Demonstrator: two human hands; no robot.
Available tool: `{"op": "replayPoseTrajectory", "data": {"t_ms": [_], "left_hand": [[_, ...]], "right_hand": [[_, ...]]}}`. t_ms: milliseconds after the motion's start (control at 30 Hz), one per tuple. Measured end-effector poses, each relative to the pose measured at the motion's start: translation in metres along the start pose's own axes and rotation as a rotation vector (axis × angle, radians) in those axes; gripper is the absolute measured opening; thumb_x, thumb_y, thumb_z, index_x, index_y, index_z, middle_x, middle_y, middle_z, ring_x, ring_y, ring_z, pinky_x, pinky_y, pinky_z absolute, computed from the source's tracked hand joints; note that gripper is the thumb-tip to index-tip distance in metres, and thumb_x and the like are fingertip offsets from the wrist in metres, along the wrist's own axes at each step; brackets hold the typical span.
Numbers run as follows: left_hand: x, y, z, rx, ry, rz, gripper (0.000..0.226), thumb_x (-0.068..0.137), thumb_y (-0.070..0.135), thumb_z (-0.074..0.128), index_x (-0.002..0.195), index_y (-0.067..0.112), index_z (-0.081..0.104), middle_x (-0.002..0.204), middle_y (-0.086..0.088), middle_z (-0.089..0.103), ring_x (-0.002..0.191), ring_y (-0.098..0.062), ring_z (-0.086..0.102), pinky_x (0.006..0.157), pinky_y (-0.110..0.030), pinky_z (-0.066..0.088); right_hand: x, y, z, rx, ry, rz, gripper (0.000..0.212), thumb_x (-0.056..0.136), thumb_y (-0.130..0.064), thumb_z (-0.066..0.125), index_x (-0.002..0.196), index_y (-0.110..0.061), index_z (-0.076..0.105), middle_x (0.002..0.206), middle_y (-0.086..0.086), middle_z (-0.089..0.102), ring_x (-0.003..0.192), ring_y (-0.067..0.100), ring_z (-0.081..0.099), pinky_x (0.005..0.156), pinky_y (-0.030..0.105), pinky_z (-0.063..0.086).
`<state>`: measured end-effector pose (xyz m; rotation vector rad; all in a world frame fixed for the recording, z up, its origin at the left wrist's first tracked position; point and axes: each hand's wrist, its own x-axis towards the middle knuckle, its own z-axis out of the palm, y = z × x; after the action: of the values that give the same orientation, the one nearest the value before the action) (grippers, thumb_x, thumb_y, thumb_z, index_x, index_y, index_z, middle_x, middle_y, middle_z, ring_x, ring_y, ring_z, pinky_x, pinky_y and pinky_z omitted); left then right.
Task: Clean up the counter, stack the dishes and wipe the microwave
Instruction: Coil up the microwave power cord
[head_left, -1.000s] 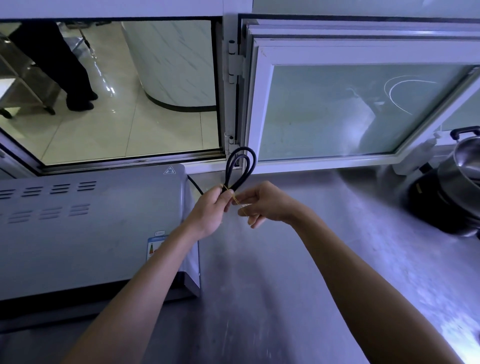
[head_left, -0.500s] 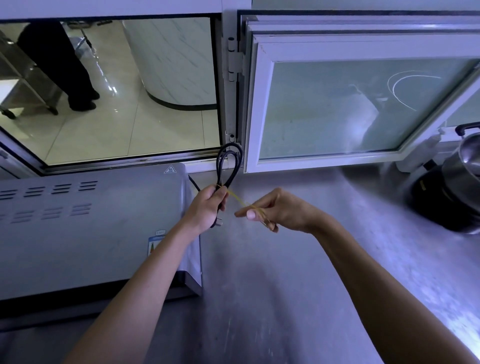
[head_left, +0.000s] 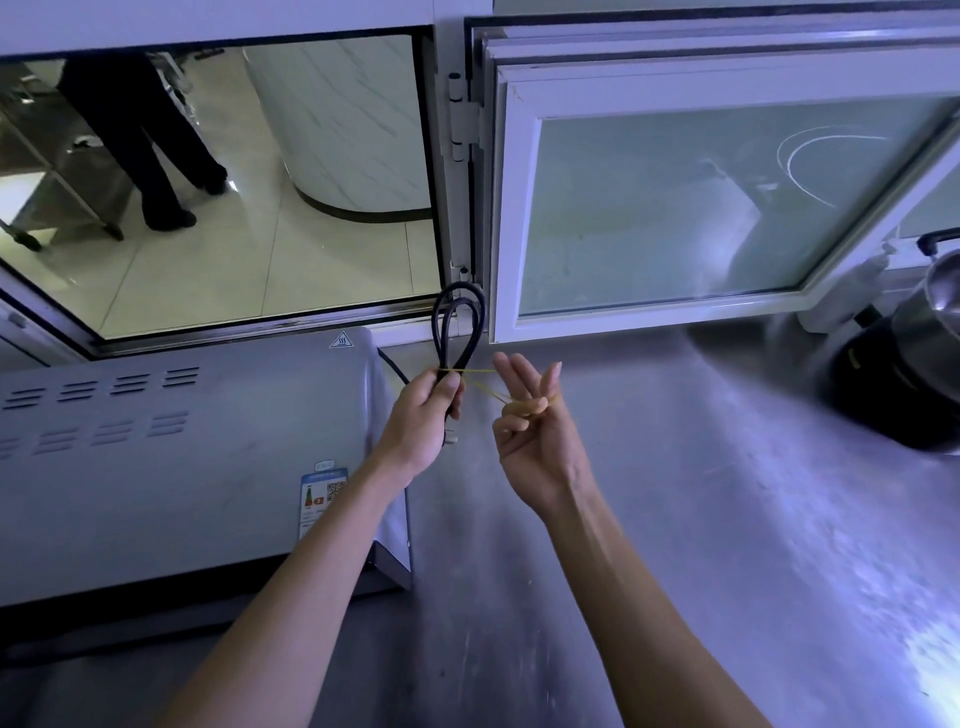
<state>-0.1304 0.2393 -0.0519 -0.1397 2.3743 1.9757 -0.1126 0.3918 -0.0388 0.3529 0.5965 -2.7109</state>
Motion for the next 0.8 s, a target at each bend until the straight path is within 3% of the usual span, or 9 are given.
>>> {"op": "replayPoseTrajectory", "data": {"t_ms": [133,300,433,667,800], "left_hand": [[-0.004,-0.001,-0.001,0.034,-0.025,0.016,0.028,0.107,0.024,0.042,0.083,0.014,0.052,0.073,0.002,0.052,0.060,-0.006,0.043,0.059,-0.023,0.035],[-0.008,0.000,-0.002,0.125,-0.075,0.105,0.026,0.105,0.026,0.044,0.088,0.008,0.053,0.074,0.000,0.050,0.070,-0.015,0.043,0.067,-0.033,0.035],[-0.008,0.003,-0.005,0.279,-0.112,0.173,0.023,0.106,0.023,0.044,0.088,0.012,0.052,0.073,0.001,0.050,0.068,-0.013,0.043,0.066,-0.034,0.036],[-0.007,0.006,-0.010,0.501,-0.152,0.292,0.027,0.105,0.022,0.047,0.081,0.036,0.045,0.069,0.011,0.047,0.066,-0.006,0.046,0.061,-0.022,0.035],[-0.004,0.008,-0.016,0.715,-0.192,0.480,0.027,0.101,0.013,0.051,0.083,0.032,0.046,0.074,0.012,0.048,0.067,-0.011,0.048,0.062,-0.019,0.031]], "right_hand": [[-0.001,-0.005,0.005,-0.052,0.058,-0.025,0.054,0.090,-0.042,0.061,0.129,-0.005,0.055,0.128,0.009,0.067,0.051,0.001,0.051,0.053,0.013,0.047],[-0.003,-0.025,0.010,-0.190,0.074,-0.032,0.057,0.084,-0.039,0.067,0.125,-0.001,0.058,0.126,0.013,0.068,0.055,0.001,0.054,0.052,0.016,0.048],[-0.005,-0.036,0.010,-0.330,0.076,-0.035,0.052,0.086,-0.044,0.066,0.121,-0.005,0.063,0.123,0.008,0.070,0.056,0.002,0.055,0.049,0.018,0.047],[-0.006,-0.050,0.002,-0.615,0.022,-0.035,0.056,0.085,-0.058,0.066,0.117,-0.012,0.072,0.125,0.000,0.070,0.058,0.008,0.056,0.053,0.027,0.052],[-0.007,-0.057,-0.004,-0.725,0.005,0.016,0.052,0.088,-0.059,0.064,0.109,-0.013,0.076,0.121,0.007,0.069,0.060,0.011,0.059,0.058,0.031,0.055]]}}
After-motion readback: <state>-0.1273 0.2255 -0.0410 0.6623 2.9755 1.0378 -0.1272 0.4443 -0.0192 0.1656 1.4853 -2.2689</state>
